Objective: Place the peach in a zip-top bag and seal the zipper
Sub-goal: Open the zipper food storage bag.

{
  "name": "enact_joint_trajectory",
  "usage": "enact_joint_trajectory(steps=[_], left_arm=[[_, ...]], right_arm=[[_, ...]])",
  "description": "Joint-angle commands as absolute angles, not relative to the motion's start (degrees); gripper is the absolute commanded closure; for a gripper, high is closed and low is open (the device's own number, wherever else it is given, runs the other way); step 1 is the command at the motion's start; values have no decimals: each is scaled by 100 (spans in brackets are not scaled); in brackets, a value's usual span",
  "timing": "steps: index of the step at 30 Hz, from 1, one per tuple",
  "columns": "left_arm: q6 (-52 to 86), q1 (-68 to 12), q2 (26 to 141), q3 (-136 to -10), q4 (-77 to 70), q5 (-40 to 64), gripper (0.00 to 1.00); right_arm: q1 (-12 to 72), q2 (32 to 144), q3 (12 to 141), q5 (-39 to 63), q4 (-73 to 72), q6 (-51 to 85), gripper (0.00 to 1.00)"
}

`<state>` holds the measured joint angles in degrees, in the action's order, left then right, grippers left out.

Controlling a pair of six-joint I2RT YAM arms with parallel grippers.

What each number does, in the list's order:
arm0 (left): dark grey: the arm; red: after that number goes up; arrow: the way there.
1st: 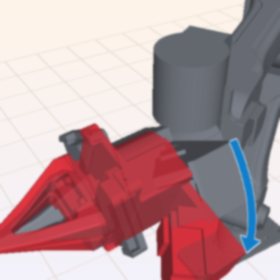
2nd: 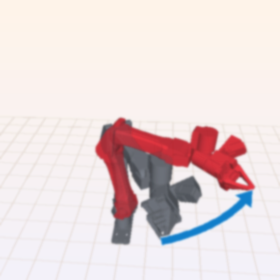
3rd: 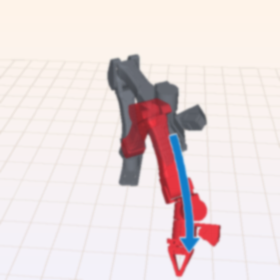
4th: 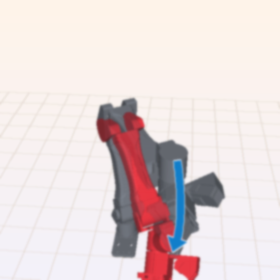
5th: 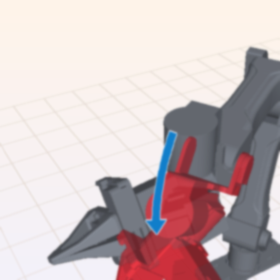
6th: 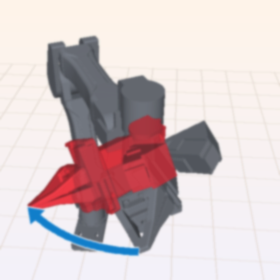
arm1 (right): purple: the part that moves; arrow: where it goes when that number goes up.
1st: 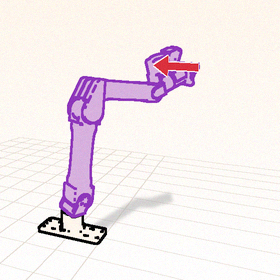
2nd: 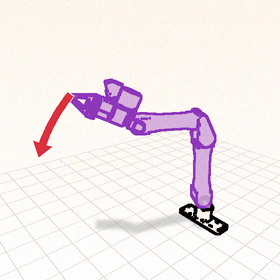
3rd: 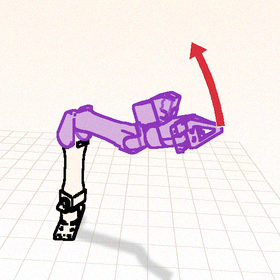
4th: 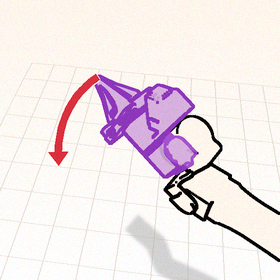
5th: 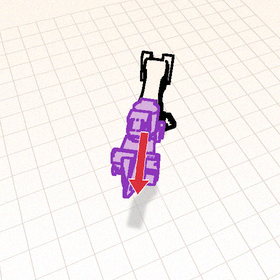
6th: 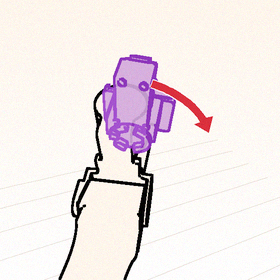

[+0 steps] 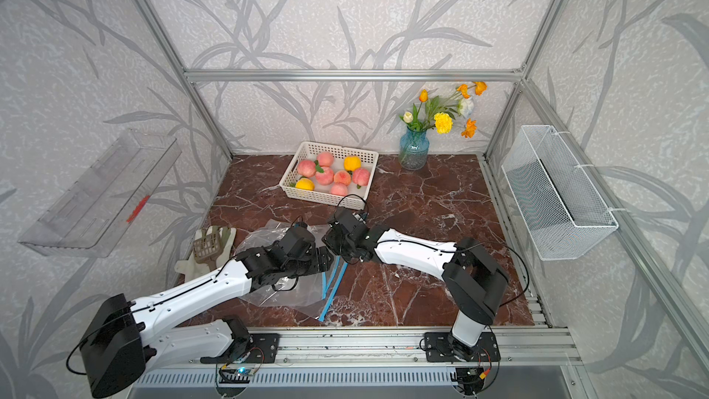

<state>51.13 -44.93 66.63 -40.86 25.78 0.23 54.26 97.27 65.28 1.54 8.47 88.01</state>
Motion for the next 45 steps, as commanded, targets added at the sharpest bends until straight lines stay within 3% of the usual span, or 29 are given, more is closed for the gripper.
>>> enact_joint_trajectory(steps=[1, 5, 10, 19, 29, 35, 45], left_arm=[[4761, -4510, 6721, -4287, 2959, -150, 30], [4609, -4509, 6749, -4295, 2846, -73, 42], [4435, -4511, 6863, -4407, 3047, -201, 48], [4186, -4509, 6890, -4664, 3322, -271, 44], [4101, -4509, 7164, -4963, 3801, -375, 51], [3996, -4516, 7195, -5163, 3951, -294, 42], [3991, -4509, 7114, -5236, 4037, -328, 45]], right_arm=[[5429, 9747, 6482, 149, 956, 8825, 100], [5430, 9747, 6494, 141, 1046, 8804, 100], [5431, 9747, 6495, 193, 1063, 8786, 100], [5432, 9980, 6552, 360, 1169, 8698, 100], [5431, 9942, 6490, 354, 1134, 8644, 100], [5432, 9982, 6490, 395, 1130, 8627, 100], [5423, 9993, 6449, 441, 1010, 8662, 100]])
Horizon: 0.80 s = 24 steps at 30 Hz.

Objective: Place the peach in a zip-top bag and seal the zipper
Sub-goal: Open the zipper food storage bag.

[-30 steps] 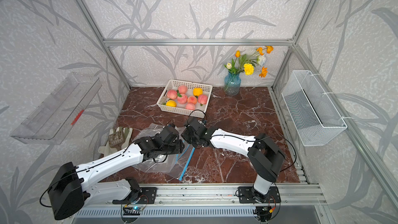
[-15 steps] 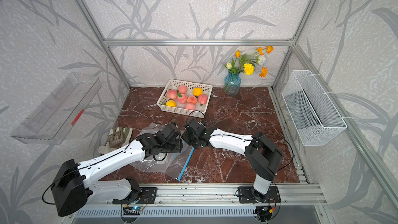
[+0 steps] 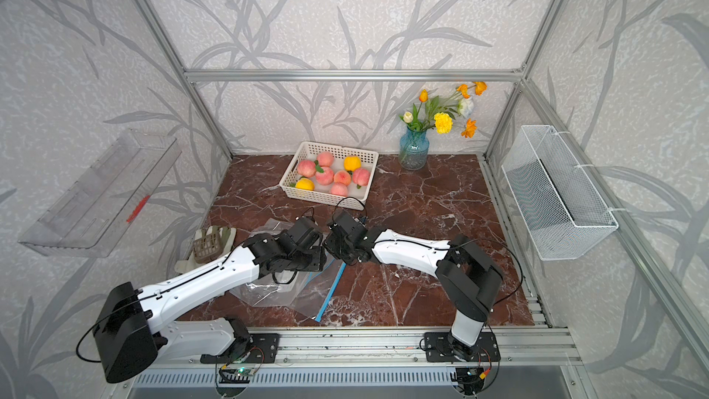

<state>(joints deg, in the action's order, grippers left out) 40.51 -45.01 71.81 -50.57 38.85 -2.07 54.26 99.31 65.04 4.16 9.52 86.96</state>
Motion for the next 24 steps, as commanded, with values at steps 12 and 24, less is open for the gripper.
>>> enact_joint_trajectory(steps=[12, 24], left_arm=[[3999, -4509, 6865, -4969, 3836, -265, 87], [3990, -4501, 7024, -4898, 3791, -359, 100]], right_arm=[[5297, 9950, 6436, 494, 857, 8639, 100], [4806, 9154, 6023, 273, 756, 7112, 40]])
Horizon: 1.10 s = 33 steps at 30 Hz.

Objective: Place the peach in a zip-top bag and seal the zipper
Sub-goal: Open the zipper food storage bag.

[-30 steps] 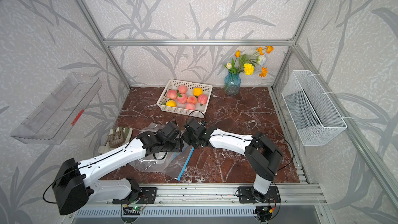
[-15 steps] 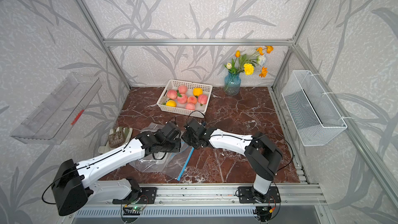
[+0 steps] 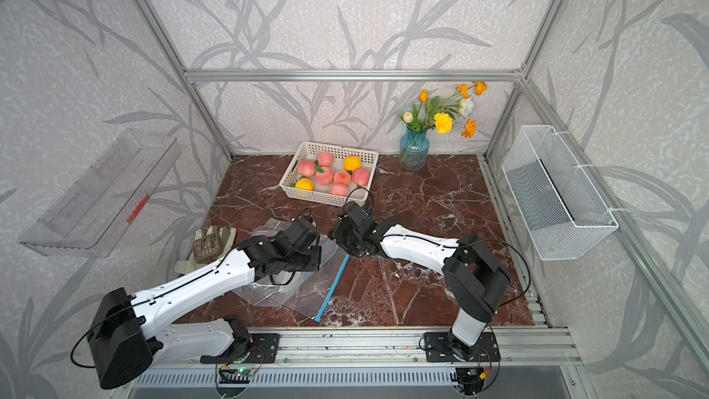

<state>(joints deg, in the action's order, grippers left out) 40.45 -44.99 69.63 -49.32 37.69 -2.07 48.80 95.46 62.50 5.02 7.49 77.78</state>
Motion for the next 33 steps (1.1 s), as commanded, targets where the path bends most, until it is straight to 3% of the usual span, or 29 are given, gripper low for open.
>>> enact_joint_trajectory(steps=[1, 8, 12, 23, 31, 33], left_arm=[[3991, -4499, 7033, -4905, 3787, -360, 100], [3999, -4500, 6979, -4892, 3727, -352, 100], [4023, -4500, 6961, -4892, 3720, -361, 100], [4034, -4501, 6932, -4906, 3696, -264, 100], [4211, -4500, 6869, -4973, 3862, -369, 100], [4274, -4500, 6860, -5074, 3923, -319, 95]], right_arm=[[4784, 9096, 5974, 234, 827, 6970, 39], [4702, 9371, 5922, 891, 986, 6601, 39], [4710, 9747, 6132, 1379, 856, 6706, 45], [4717, 10572, 6638, 1504, 908, 6838, 54], [4720, 10771, 6898, 1645, 746, 6476, 88], [4720, 10635, 6841, 1572, 731, 6355, 95]])
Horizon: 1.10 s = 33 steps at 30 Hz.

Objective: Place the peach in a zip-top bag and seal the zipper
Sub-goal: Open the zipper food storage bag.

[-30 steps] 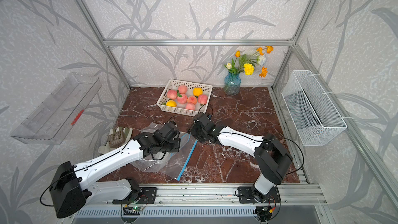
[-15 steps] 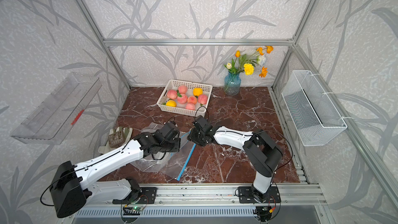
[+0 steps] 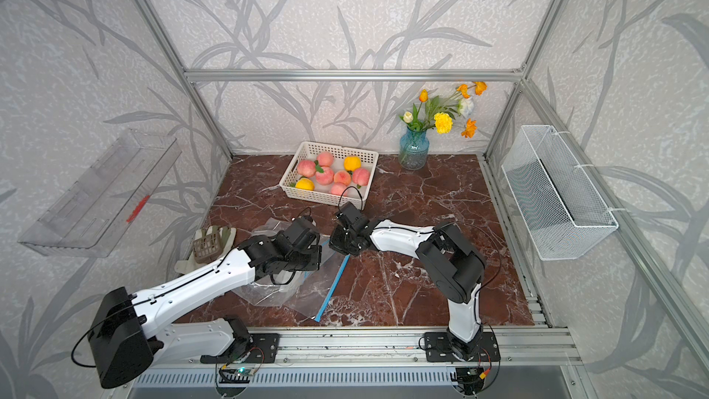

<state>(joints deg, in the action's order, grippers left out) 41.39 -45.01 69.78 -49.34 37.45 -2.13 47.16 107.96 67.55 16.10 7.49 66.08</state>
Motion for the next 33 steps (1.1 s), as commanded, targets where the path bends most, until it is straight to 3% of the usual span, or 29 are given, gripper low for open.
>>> enact_joint_trajectory(steps=[1, 6, 11, 19, 24, 33], left_arm=[[4290, -4500, 6864, -5110, 3937, -312, 93], [4290, -4499, 6825, -5260, 3957, -462, 67], [4117, -4465, 6854, -5574, 4095, -604, 58], [3681, -4432, 7130, -6514, 4711, -644, 59], [3470, -4439, 7408, -7037, 5285, -646, 69], [3358, -4436, 7653, -7348, 5531, -204, 70]], right_arm=[[4720, 10574, 6808, 1537, 700, 6288, 96], [4719, 10127, 6528, 1425, 399, 5957, 99], [4720, 9591, 6303, 1418, 228, 5712, 99], [4823, 9121, 6456, 1591, 345, 5179, 99], [4852, 8892, 6498, 1431, 394, 5010, 99], [4847, 8833, 6630, 1320, 459, 4990, 97]])
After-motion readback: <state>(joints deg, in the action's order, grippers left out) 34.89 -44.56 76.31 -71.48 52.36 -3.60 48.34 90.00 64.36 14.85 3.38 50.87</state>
